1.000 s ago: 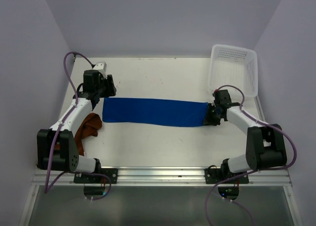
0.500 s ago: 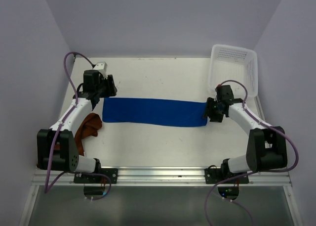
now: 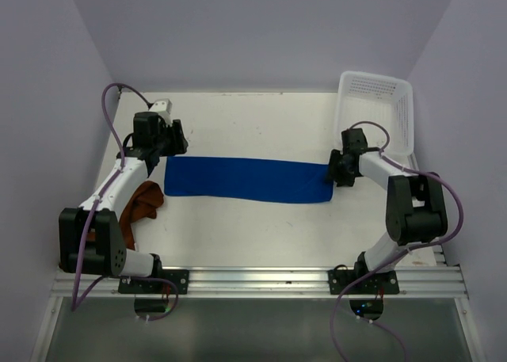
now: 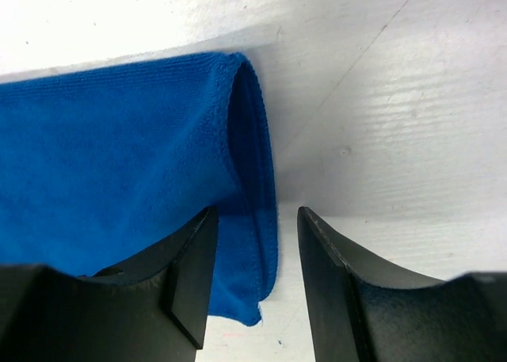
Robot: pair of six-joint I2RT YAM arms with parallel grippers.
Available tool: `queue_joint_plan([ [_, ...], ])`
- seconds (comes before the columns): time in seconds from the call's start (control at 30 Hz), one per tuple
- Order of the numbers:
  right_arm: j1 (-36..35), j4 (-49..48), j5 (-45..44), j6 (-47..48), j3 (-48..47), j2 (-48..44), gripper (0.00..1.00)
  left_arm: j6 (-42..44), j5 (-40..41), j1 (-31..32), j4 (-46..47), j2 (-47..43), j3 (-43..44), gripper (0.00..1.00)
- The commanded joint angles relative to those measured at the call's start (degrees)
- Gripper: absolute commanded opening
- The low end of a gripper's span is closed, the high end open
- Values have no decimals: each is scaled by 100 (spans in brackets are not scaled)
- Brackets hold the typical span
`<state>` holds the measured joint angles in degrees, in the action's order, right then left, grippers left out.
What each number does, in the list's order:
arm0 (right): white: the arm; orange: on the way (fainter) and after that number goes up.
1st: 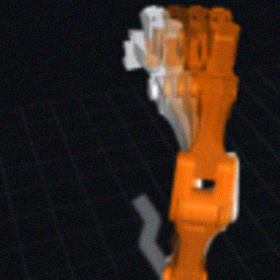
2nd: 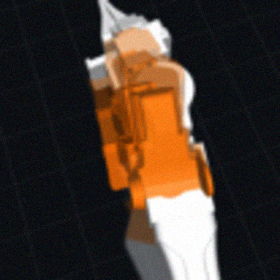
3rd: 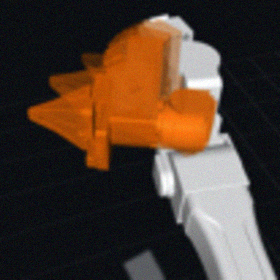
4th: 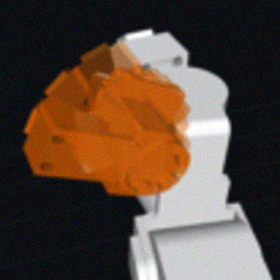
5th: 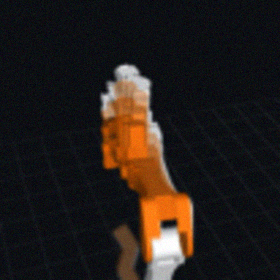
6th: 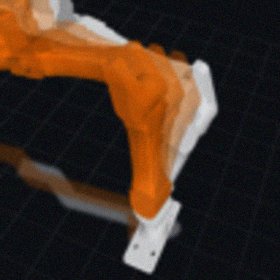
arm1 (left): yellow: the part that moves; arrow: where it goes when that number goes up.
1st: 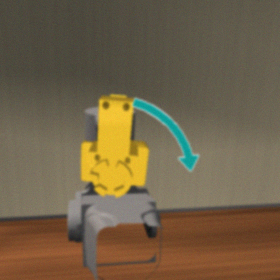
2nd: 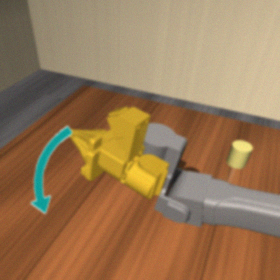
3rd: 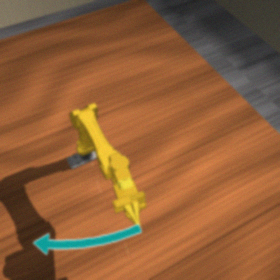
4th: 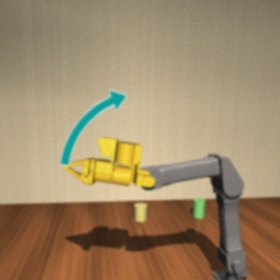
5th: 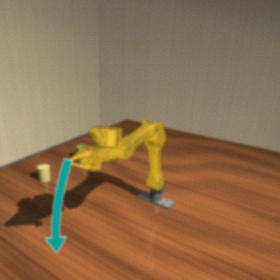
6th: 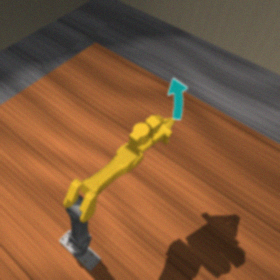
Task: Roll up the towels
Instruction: Fold the towel
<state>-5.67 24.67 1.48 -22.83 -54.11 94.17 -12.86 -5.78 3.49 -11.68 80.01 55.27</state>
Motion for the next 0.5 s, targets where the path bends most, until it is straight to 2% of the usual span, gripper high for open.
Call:
queue_joint_plan([
  [0.0,-4,-155,-419,147,-188,92,48,38,-72,38,96,-205,28,59],
  [0.27,-127,-287,-455,182,-21,347,34,21,-134,38,114,-214,37,59],
  [0.33,-145,-243,-481,200,-12,383,24,21,-134,38,114,-231,37,59],
  [0.43,-136,-190,-517,182,23,330,15,29,-125,38,114,-249,37,59],
  [0.47,-136,-164,-525,182,32,287,8,21,-142,38,114,-249,37,59],
])
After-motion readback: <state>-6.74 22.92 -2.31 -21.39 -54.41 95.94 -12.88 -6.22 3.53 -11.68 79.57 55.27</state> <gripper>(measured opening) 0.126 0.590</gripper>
